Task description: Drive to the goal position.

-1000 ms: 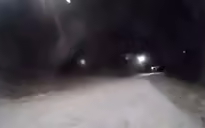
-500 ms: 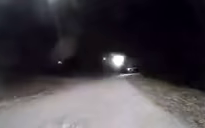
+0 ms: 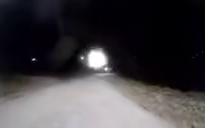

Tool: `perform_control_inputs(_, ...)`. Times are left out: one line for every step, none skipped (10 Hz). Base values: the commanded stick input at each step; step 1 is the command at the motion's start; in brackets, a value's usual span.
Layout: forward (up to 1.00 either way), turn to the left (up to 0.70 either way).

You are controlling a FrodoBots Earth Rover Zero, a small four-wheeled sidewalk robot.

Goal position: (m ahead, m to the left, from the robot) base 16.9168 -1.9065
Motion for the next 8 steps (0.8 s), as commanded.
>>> perform_control_inputs(1.00,0.00)
perform_control_inputs(1.00,0.09)
perform_control_inputs(1.00,0.34)
perform_control_inputs(1.00,0.40)
perform_control_inputs(1.00,0.21)
perform_control_inputs(1.00,0.07)
perform_control_inputs(1.00,0.24)
perform_control_inputs(1.00,0.35)
